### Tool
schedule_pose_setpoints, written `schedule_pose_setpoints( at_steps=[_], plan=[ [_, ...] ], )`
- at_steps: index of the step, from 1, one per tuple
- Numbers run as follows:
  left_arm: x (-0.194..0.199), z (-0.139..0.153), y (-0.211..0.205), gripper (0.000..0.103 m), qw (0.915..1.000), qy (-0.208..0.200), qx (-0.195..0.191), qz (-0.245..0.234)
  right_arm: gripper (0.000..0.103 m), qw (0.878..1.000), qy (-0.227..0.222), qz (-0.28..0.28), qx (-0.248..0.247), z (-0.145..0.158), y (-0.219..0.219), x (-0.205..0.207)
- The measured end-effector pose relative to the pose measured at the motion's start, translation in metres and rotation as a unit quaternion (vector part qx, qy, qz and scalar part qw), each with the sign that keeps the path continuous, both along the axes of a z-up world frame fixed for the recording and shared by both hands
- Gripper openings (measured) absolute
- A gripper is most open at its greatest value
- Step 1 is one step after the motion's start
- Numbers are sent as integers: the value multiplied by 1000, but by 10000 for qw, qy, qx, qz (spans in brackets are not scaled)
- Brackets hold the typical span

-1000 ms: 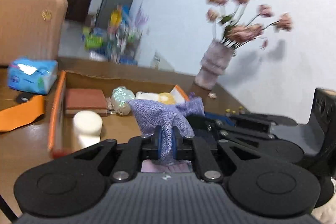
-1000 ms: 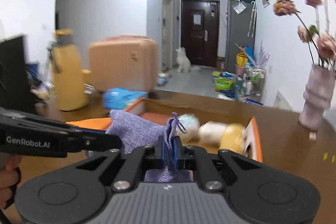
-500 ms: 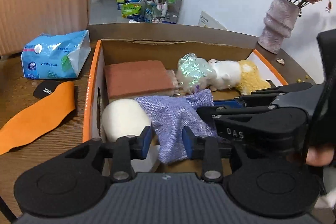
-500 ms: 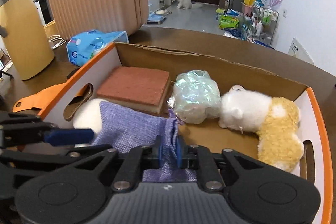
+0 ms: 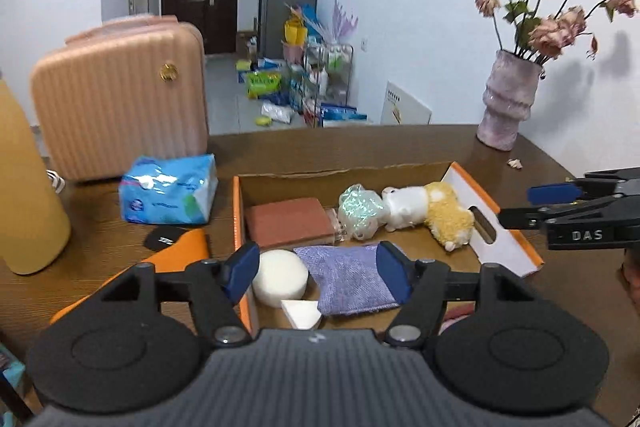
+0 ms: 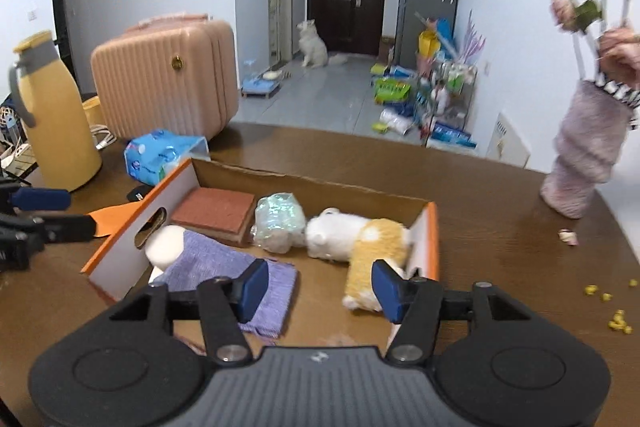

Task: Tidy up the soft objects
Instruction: 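Reach both tools to the pink fleece cloth and grasp it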

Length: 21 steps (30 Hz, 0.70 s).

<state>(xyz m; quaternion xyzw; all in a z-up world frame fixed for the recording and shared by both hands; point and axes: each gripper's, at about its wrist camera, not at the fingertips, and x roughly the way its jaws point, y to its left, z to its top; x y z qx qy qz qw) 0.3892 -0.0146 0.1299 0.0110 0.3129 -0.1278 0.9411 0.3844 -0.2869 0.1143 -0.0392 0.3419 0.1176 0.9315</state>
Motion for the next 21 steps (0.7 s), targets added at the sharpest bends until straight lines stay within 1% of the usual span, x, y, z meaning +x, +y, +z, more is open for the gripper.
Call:
schedule_pose_setpoints(
  at_steps=[3, 6, 7, 8, 10, 13, 15, 17, 19, 21],
  plan=[
    [-23, 7, -2, 69, 9999, -109, 66, 59, 56, 9999, -133, -49, 64, 8, -7, -22],
    [-62, 6, -2, 69, 9991, -358, 131, 157, 57, 9991, -393, -30, 169, 13, -9, -53],
    [-78, 5, 0, 74, 9988, -466, 82, 159, 59, 9983, -548, 5, 183, 12, -10, -70],
    [-96, 1, 3, 77, 9983, -570, -26, 103, 64, 9972, -719, 46, 192, 11, -10, -87],
    [-130, -11, 8, 79, 9979, -619, -191, 100, 68, 9945, -1018, 119, 193, 2, -12, -128],
    [-186, -33, 7, 79, 9967, -803, -96, 56, 68, 9923, -1219, 191, 63, -21, -10, -183],
    [-221, -46, 4, 82, 9961, -879, -104, -11, 69, 9918, -1258, 217, 45, -39, -9, -221],
    [-250, -60, 2, 84, 9959, -880, -201, -84, 72, 9928, -1154, 216, 252, -57, -12, -251],
    [-272, -75, -2, 85, 9968, -769, -183, -65, 72, 9938, -998, 163, 457, -75, -13, -280],
    [-287, -91, -3, 85, 9984, -549, -158, -41, 72, 9942, -764, 71, 752, -94, -16, -306]
  ],
)
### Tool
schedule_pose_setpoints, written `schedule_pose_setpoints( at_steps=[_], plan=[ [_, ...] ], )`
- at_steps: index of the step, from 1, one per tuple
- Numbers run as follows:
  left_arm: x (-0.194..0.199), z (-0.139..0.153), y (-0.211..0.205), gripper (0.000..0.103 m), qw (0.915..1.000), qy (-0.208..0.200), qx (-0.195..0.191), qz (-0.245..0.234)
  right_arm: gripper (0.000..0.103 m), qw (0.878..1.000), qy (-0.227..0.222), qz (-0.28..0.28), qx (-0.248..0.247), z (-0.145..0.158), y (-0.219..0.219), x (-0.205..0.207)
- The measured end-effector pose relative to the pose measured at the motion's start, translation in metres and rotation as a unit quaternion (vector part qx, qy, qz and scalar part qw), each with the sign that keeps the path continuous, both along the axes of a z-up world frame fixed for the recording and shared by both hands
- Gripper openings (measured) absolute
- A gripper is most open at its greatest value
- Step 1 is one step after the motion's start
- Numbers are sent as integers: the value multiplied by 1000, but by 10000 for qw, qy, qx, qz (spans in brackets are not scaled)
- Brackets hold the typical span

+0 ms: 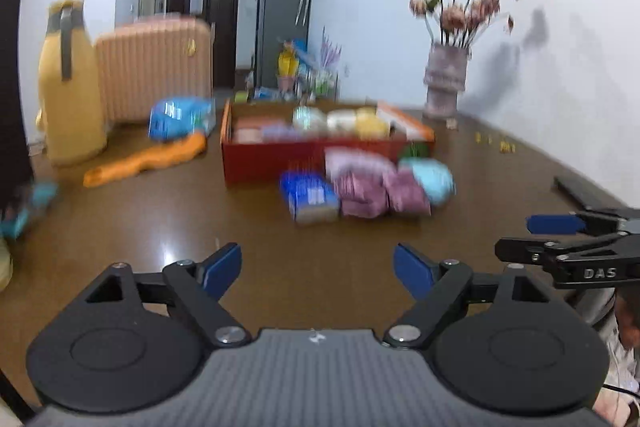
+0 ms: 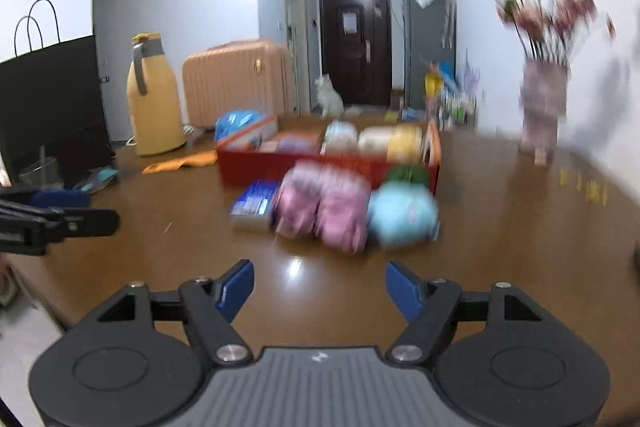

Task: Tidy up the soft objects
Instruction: 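Reach both tools to the pink fleece cloth and grasp it, then lift the pink cloth into the box with both tools and release it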

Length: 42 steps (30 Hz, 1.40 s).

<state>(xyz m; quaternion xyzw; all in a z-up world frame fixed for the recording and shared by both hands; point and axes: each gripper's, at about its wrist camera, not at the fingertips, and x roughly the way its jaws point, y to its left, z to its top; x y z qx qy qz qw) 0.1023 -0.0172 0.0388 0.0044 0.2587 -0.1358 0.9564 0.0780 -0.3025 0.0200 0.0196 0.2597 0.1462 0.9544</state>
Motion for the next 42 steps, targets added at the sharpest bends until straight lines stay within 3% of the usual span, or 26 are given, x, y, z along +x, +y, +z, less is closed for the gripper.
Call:
schedule_pose_setpoints(
  at_steps=[3, 8, 13, 20, 25, 28, 31, 34, 40, 42],
  plan=[
    [-12, -13, 2, 85, 9997, 246, -59, -59, 72, 9996, 202, -74, 183, -17, -3, -25],
    [-19, -7, 4, 85, 9999, 76, -124, -10, 72, 9994, 134, -310, 121, -21, -7, -43],
    [-12, -9, -1, 85, 9997, 174, -133, -68, 70, 9989, 65, -404, 237, -22, -11, -40],
    [36, -9, -17, 70, 9990, 319, -219, -229, 48, 9983, 311, -342, 345, -33, -14, -16],
    [101, 4, -37, 57, 9986, 236, -327, -333, 25, 9960, 209, -345, 801, -19, -28, 31],
    [150, 8, -44, 52, 9972, 361, -537, -383, 24, 9952, 146, -310, 913, -7, -30, 73],
    [204, 3, -49, 50, 9919, 804, -877, -449, 24, 9949, 156, -208, 973, 0, -26, 122],
    [243, -10, -58, 49, 9911, 987, -825, -343, 26, 9927, 399, -198, 1122, -5, -21, 177],
    [279, -42, -61, 28, 9863, 1346, -857, -410, 27, 9855, 1105, -203, 1271, -40, -12, 255],
    [279, -46, -58, 24, 9865, 1316, -870, -442, 28, 9869, 1077, -128, 1196, -45, -9, 262]
  ],
)
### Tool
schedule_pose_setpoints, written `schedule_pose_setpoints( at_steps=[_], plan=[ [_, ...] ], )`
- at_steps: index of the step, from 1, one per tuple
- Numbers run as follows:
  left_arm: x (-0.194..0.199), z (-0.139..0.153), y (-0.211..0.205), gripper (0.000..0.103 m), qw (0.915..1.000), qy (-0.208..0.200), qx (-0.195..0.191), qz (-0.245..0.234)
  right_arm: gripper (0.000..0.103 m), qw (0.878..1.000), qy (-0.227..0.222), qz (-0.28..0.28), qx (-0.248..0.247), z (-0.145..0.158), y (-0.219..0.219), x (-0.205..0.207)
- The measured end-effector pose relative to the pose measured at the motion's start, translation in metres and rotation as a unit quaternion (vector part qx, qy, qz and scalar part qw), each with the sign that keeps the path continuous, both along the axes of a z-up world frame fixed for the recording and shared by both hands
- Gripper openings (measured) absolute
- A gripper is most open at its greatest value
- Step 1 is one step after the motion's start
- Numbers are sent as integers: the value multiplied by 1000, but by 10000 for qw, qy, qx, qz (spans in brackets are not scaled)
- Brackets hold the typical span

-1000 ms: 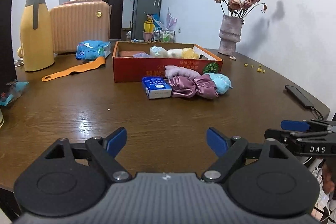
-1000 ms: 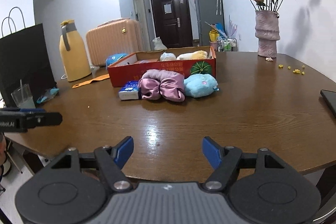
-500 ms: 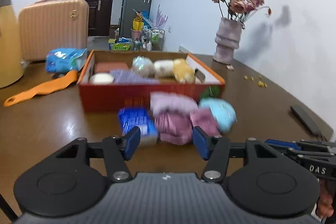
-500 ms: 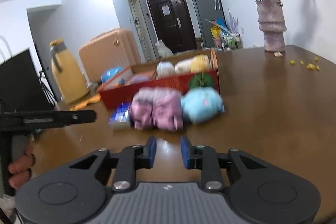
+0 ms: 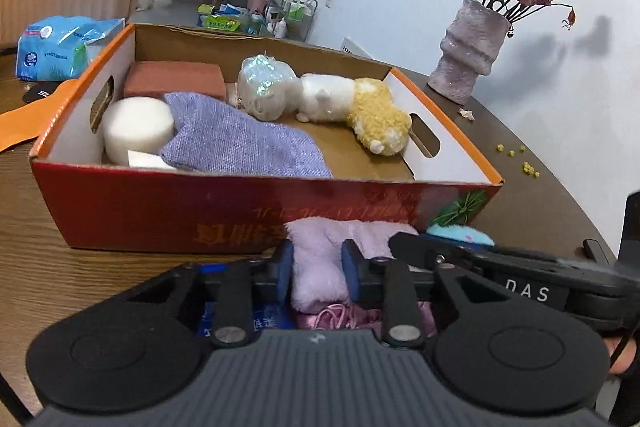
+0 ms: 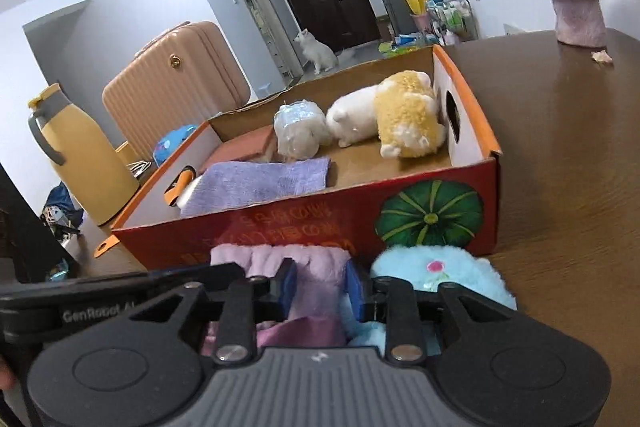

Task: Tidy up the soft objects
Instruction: 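Lift the pink cloth into the box with both tools and release it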

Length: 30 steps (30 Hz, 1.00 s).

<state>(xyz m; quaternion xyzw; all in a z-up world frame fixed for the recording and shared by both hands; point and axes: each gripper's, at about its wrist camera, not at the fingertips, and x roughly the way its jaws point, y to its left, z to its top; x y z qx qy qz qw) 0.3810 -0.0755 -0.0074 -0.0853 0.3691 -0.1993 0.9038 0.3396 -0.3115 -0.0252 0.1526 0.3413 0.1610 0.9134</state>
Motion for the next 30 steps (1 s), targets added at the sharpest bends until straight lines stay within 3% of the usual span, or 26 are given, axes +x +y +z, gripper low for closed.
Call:
schedule_pose_setpoints(
  at_steps=[7, 11, 16, 20, 24, 30],
  plan=[
    [-3, -3, -4, 17, 10000, -55, -15, -39, 28, 9990, 1, 158, -416, -2, 13, 8],
    [-20, 18, -4, 15, 9995, -298, -30, -12, 18, 9988, -174, 165, -422, 7, 17, -4],
    [-68, 66, 2, 15, 9950, -982, -157, -10, 18, 9944, -1008, 79, -322, 50, 16, -47],
    [-116, 86, 5, 15, 9928, -1164, -292, -45, 18, 9882, -1479, 150, -361, 79, 16, -93],
    [-166, 78, 8, 15, 9937, -1068, -315, -159, 18, 9888, -1438, 247, -325, 71, 15, -149],
    [-207, 29, -1, 15, 9991, -279, -185, -261, 18, 9968, -733, 219, -220, 21, 5, -199]
  ],
)
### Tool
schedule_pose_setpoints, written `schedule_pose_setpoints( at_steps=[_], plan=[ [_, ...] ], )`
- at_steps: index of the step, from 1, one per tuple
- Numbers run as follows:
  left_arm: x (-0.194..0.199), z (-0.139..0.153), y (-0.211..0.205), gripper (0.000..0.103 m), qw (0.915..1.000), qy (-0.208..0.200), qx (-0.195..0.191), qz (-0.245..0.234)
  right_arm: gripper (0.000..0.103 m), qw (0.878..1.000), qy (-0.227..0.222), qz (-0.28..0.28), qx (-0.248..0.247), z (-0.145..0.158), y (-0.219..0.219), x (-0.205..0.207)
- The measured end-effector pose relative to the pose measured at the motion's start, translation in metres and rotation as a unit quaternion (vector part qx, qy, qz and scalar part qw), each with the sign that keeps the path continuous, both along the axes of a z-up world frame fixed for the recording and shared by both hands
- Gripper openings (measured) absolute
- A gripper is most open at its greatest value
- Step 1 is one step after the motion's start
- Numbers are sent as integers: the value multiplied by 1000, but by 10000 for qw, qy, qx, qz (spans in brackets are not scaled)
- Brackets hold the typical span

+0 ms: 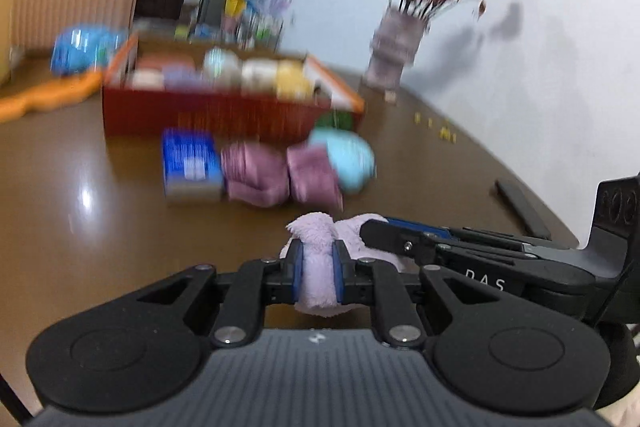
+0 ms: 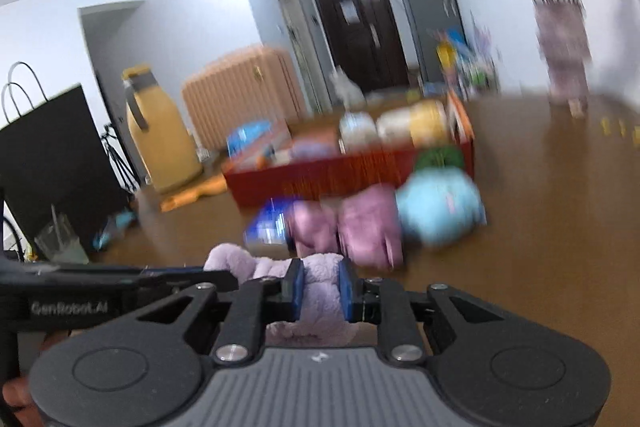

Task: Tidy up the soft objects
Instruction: 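Lift the pink cloth into the box with both tools and release it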

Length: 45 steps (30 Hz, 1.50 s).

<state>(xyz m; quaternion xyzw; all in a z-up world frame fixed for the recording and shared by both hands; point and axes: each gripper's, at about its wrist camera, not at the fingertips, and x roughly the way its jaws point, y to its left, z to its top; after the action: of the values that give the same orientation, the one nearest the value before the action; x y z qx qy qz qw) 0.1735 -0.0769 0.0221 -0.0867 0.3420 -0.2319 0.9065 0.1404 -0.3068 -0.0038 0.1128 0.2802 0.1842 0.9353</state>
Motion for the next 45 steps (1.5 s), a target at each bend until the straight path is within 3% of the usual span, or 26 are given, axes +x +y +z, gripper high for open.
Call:
schedule_pose_setpoints(
  at_steps=[11, 16, 20, 24, 26, 30, 35, 39, 41, 45],
  plan=[
    [-23, -6, 3, 15, 10000, -29, 77, 10, 17, 9998, -74, -60, -153, -7, 4, -36],
    [-12, -2, 1, 15, 9999, -93, 49, 16, 16, 9997, -166, -153, -70, -3, 2, -30],
    [9, 20, -5, 16, 9990, -431, 139, -47, 16, 9989, -396, -145, -183, 16, 1, -11],
    [64, 57, -6, 16, 9962, -850, 117, -141, 16, 9959, -799, -40, -427, 53, 0, 36],
    [112, 68, -6, 16, 9968, -782, 124, -110, 16, 9945, -890, 12, -553, 70, 2, 77],
    [219, 69, -10, 16, 9993, -319, 196, 62, 16, 9941, -647, -10, -866, 81, 16, 187],
    [332, 33, -10, 16, 9974, 694, 162, 146, 16, 9941, 137, -121, -1067, 57, 28, 306],
    [372, 4, -19, 18, 9922, 1084, 589, 159, 9, 9824, 636, -300, -1728, 32, 43, 355],
    [376, -6, -25, 20, 9903, 1051, 878, 217, 9, 9755, 772, -304, -2038, 19, 50, 366],
    [378, -12, -25, 24, 9902, 1014, 935, 220, 12, 9750, 942, -217, -1999, 5, 49, 371]
  ],
)
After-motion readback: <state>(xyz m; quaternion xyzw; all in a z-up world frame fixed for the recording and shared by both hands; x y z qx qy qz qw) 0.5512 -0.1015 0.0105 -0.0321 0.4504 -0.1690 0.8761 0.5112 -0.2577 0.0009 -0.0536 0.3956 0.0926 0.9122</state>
